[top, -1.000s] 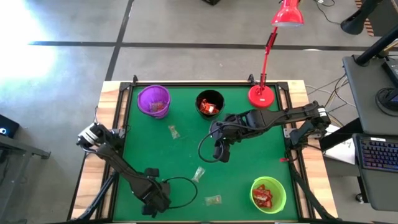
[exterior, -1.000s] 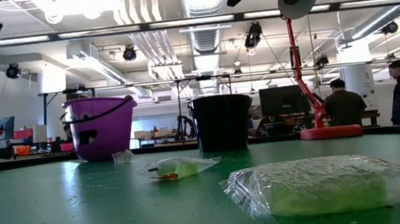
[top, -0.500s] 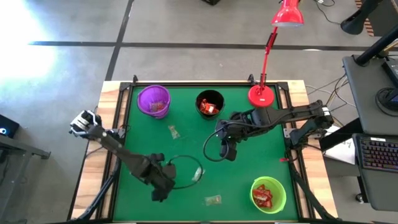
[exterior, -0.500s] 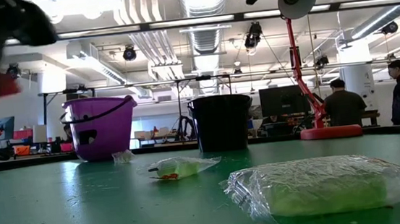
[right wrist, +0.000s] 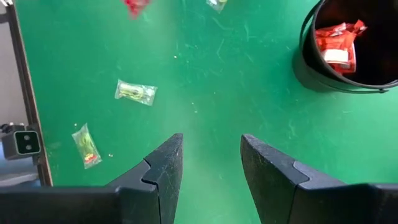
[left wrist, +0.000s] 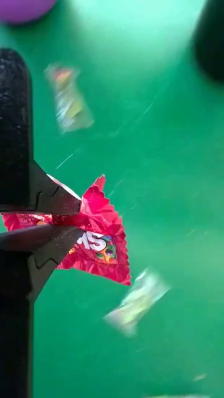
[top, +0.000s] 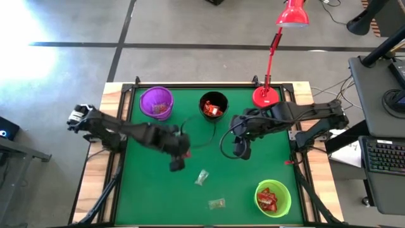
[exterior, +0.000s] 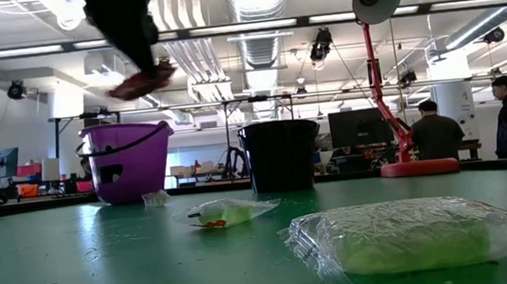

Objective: Sort candy
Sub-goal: Put the red candy into the green bucket

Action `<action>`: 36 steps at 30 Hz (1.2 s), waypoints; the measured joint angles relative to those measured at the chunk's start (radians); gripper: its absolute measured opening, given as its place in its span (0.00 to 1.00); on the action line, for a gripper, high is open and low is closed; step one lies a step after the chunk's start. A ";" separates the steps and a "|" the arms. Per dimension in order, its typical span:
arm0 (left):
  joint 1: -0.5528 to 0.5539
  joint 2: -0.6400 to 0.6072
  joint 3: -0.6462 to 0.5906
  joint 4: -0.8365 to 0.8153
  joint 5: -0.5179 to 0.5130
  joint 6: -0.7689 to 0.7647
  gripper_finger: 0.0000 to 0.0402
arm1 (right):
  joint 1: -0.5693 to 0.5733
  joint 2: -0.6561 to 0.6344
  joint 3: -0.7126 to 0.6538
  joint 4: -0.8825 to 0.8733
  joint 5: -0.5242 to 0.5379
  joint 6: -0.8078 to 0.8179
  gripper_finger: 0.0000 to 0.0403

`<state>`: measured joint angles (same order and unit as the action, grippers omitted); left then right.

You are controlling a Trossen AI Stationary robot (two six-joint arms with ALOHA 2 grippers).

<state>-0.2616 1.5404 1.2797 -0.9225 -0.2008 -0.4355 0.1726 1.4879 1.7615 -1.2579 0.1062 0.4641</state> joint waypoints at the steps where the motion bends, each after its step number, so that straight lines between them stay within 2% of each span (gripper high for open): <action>1: 0.030 -0.005 0.000 0.019 0.000 0.026 0.00 | 0.000 -0.005 0.000 0.000 0.000 -0.001 0.38; 7: 0.197 -0.033 0.000 0.188 0.005 0.196 0.00 | 0.000 -0.013 0.000 0.000 0.002 -0.008 0.38; 11: 0.306 -0.035 0.001 0.300 0.068 0.289 0.00 | 0.000 -0.013 0.000 0.000 0.004 -0.015 0.38; 21: 0.536 -0.032 0.001 0.485 0.209 0.458 0.00 | -0.002 -0.013 0.000 0.014 0.134 -0.003 0.38; 25: 0.609 -0.025 0.001 0.546 0.216 0.499 0.00 | -0.003 -0.007 0.000 0.074 0.144 -0.003 0.38; 31: 0.694 0.014 0.001 0.590 0.324 0.551 0.00 | -0.017 0.003 0.000 0.157 0.161 -0.002 0.38; 36: 0.727 0.024 0.001 0.609 0.324 0.623 0.00 | -0.032 0.003 0.000 0.192 0.166 0.029 0.38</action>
<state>0.4657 1.5646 1.2804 -0.3132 0.1231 0.1876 0.1411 1.4914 1.7615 -1.0655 0.2726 0.4926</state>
